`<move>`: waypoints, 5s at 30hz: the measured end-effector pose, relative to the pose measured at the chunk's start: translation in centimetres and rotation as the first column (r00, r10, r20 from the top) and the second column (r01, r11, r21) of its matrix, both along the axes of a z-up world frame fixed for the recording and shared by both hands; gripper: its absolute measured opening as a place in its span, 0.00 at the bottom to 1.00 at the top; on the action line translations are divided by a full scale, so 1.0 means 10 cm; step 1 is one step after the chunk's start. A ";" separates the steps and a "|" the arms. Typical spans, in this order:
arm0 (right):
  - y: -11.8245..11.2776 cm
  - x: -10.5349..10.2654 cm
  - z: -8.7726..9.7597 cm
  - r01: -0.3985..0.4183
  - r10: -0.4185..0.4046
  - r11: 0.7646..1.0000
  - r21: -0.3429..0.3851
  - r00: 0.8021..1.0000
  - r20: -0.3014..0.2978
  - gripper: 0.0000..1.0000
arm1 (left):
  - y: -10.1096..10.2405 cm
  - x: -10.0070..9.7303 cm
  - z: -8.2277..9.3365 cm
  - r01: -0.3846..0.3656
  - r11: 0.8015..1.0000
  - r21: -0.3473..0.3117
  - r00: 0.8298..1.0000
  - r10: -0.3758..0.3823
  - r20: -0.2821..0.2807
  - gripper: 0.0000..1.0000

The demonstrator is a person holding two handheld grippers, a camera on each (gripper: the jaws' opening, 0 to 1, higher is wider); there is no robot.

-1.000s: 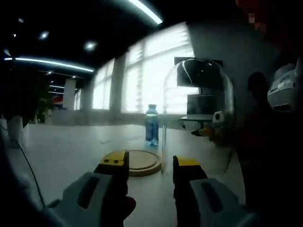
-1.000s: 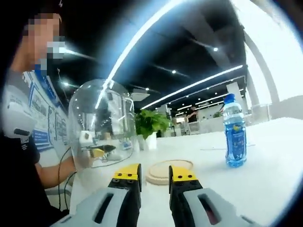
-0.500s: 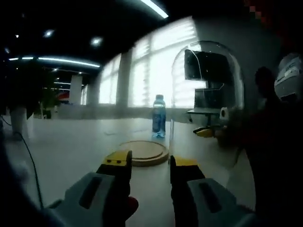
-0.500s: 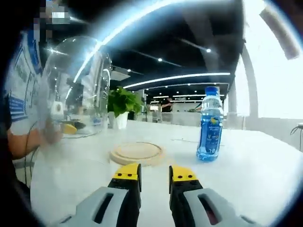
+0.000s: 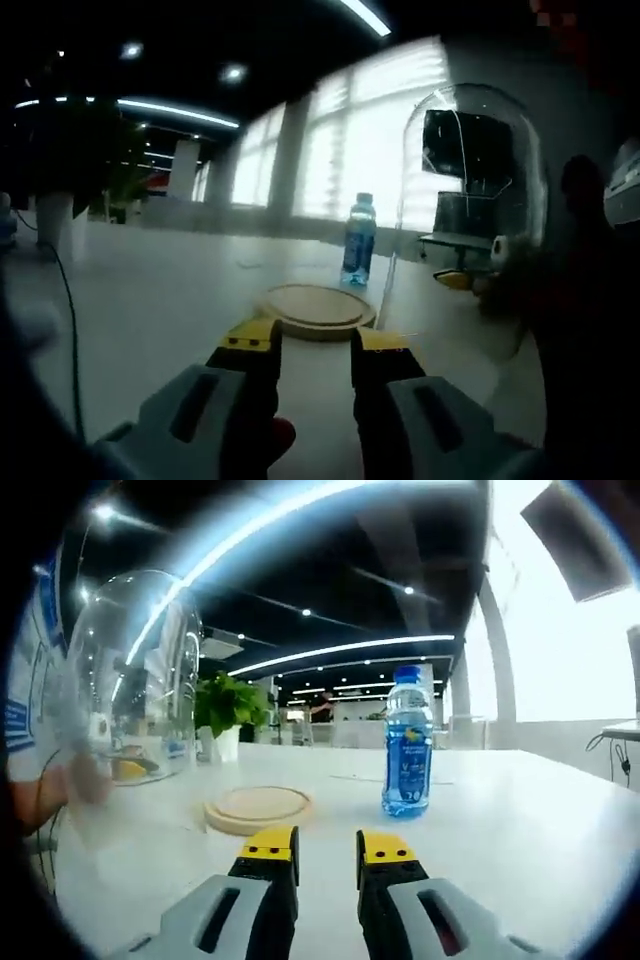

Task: Open the cover put in the Mizone put the cover back on

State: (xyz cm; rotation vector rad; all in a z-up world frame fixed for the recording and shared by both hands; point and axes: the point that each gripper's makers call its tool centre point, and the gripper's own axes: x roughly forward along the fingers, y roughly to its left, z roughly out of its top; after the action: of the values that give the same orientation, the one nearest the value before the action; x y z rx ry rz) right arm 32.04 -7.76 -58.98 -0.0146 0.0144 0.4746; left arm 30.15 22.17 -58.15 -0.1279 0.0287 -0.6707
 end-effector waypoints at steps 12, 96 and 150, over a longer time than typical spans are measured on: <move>-0.06 0.02 -0.07 0.038 -0.038 0.998 -0.059 0.999 -0.002 0.19 | -0.04 -0.06 -0.06 0.020 1.000 0.024 1.000 -0.020 0.008 0.20; -0.16 2.13 1.36 0.222 -0.214 0.973 -0.069 0.971 0.108 0.25 | -0.07 -0.09 -0.08 0.065 0.998 -0.002 0.998 -0.065 -0.018 0.19; -0.05 2.29 1.35 0.196 -0.196 0.980 -0.021 0.980 0.029 0.24 | -0.07 -0.08 -0.11 0.060 0.998 -0.002 0.997 -0.060 -0.039 0.19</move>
State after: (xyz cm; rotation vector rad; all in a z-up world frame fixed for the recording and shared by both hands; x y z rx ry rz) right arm 54.90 -8.27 -45.50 -0.0428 -0.0043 0.2768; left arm 29.38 21.51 -59.27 -0.1415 0.0699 -0.7280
